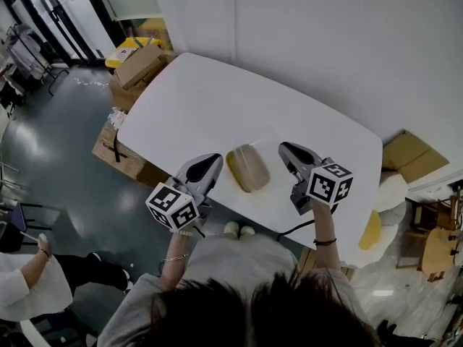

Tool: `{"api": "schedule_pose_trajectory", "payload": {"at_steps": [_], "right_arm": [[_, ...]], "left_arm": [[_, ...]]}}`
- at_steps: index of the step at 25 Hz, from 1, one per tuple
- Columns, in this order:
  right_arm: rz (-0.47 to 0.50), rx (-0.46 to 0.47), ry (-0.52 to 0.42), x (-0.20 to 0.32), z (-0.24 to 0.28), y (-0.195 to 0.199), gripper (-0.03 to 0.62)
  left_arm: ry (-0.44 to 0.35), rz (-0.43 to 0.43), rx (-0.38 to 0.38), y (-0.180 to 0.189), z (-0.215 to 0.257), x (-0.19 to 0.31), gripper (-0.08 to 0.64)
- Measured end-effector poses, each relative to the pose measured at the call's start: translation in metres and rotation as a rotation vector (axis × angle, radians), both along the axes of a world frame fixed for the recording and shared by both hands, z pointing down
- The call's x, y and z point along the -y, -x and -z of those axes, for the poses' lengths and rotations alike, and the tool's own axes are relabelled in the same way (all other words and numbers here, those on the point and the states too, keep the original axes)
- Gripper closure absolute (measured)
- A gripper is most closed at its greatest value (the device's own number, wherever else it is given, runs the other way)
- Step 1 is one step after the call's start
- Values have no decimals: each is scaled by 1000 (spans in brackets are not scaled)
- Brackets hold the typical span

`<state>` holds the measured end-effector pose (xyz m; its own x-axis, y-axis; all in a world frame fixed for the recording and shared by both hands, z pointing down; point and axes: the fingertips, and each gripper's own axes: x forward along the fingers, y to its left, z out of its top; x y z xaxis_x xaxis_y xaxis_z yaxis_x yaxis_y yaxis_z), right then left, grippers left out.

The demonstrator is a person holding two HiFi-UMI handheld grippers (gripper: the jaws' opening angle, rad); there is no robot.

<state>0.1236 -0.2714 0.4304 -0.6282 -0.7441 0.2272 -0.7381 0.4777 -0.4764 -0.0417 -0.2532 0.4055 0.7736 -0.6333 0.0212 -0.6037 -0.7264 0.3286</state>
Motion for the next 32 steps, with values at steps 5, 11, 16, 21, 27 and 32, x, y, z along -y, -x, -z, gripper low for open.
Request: {"api": "schedule_pose_trajectory", "payload": {"at_steps": [5, 11, 16, 21, 27, 32], "right_arm": [[-2, 33, -32, -12, 14, -10, 551], [9, 57, -80, -21, 32, -14, 552], [13, 55, -118, -25, 43, -12, 561], [19, 58, -124, -26, 45, -11, 561], [24, 61, -125, -28, 46, -11, 563], [25, 61, -125, -29, 46, -10, 563]], "left_arm": [[-29, 0, -12, -6, 11, -12, 565], [-64, 20, -16, -3, 24, -20, 565], [-100, 38, -18, 6, 33, -24, 565], [-108, 45, -17, 5, 37, -26, 565], [-112, 52, -14, 5, 40, -29, 565], [-113, 55, -12, 7, 40, -31, 565]]}}
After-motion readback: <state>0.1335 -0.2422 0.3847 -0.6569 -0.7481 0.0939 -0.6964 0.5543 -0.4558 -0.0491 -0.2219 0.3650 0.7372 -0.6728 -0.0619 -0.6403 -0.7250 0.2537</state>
